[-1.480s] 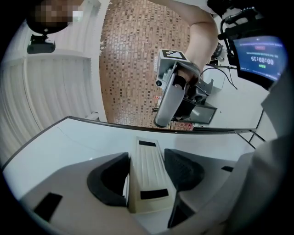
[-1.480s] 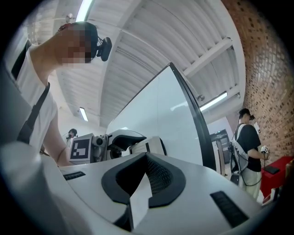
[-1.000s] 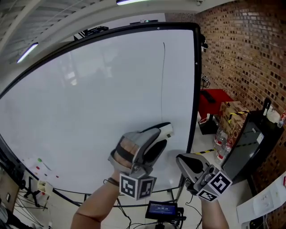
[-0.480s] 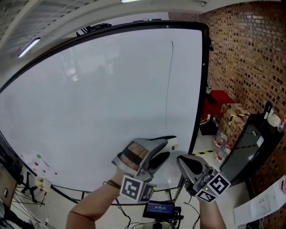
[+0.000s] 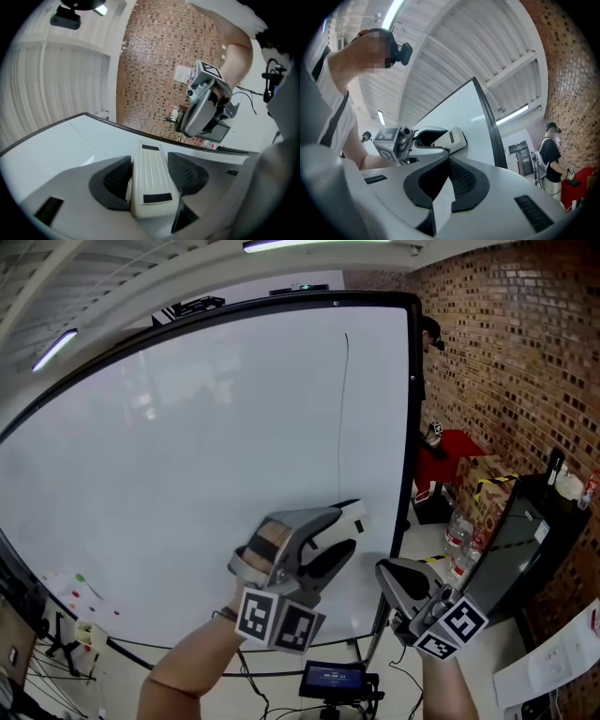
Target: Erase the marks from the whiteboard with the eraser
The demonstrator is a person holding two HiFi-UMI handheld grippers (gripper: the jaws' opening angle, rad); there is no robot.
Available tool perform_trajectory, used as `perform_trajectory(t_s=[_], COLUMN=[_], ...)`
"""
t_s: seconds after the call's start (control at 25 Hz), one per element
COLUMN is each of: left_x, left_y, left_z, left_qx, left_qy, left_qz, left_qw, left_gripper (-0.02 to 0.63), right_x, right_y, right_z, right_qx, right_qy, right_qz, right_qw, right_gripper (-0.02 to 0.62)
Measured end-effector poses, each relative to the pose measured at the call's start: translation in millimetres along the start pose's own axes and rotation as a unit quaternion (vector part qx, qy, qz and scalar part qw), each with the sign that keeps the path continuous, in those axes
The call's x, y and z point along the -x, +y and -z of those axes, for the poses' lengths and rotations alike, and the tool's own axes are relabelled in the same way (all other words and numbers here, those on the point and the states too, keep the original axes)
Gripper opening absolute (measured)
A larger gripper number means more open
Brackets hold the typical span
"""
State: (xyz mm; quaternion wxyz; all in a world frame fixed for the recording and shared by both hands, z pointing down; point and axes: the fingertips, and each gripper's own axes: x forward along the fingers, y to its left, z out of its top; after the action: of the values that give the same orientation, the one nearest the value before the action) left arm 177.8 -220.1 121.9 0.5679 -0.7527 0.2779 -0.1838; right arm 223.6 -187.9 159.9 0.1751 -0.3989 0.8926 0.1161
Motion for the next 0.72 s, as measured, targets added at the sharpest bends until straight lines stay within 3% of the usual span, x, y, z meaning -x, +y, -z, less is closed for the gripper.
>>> perform_trajectory(t_s=[0.12,0.28,0.36,0.56,0.72], left_x=[0,3,1,-6,-3], left_y=[29,54,53,30,-5], left_z=[-9,-15,-16,-16,-5], left_qx=[0.044,0.056,0.043,-0.056,-0.051], left_qy=[-0.019,-0.020,-0.007,0.034,0.031], left_qz=[-0.007,-0.022,-0.022,-0.018,0.040], left_qw=[0.9988,0.9980,0.9988,0.9977,0.9974], left_gripper=[0.273,0.275,0.273,0.273,0.272], right_x=[1,-1,0,0,-10], right_y=[2,7,6,6,12], right_z=[-1,1,1,0,-1], right_qx=[0.001,-0.004,-0.007,-0.002,0.042], right_qy=[-0.002,-0.004,-0.004,-0.001,0.023], right_qz=[-0.001,-0.006,-0.006,-0.010,-0.023], right_qw=[1.000,1.000,1.000,1.000,0.999], right_gripper=[0.017,0.017,0.017,0.017,0.017])
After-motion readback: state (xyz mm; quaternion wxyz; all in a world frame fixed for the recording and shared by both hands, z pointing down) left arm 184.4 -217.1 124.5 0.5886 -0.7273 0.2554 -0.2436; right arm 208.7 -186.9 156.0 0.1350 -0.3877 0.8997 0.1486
